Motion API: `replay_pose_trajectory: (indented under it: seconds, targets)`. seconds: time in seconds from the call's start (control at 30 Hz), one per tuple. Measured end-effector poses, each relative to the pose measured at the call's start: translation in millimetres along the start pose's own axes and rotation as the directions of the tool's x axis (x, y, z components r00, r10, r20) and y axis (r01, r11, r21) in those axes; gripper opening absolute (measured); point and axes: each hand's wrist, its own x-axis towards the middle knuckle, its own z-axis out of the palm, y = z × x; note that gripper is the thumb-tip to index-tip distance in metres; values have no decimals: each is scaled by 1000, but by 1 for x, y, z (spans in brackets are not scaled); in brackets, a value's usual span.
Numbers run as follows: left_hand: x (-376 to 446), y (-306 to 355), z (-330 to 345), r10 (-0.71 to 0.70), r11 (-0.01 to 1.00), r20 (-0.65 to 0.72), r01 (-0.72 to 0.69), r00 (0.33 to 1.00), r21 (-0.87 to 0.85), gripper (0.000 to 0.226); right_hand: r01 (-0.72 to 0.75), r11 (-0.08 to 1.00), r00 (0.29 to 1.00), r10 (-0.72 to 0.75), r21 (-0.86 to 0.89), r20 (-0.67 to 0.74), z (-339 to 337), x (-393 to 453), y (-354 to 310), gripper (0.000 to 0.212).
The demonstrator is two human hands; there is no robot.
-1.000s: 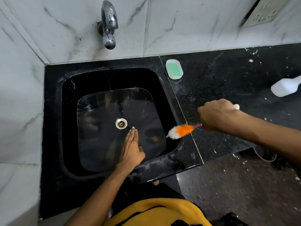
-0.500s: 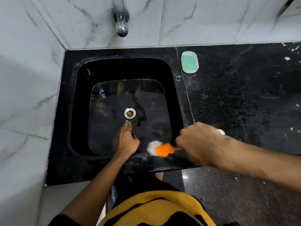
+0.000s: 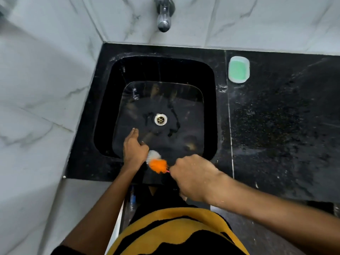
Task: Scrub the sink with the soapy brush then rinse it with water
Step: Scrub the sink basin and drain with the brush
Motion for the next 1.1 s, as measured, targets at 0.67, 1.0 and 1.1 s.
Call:
replay_pose_trajectory:
  seconds: [0.67,1.0,1.1]
  targets:
    - [-59,-61,-66,-135,991,-391,132,910,-36,49,130,966,990,-113,223,-87,17,87,-33,12]
    - [-57,-66,-68,-231,973,-359,208,904,-102,55,45,953,996,-20,298,-85,43,95,16,23]
    - [-56,-67,-71,-243,970,-328,224,913,-95,54,65,935,990,-17,348,-140,42,124,-21,18]
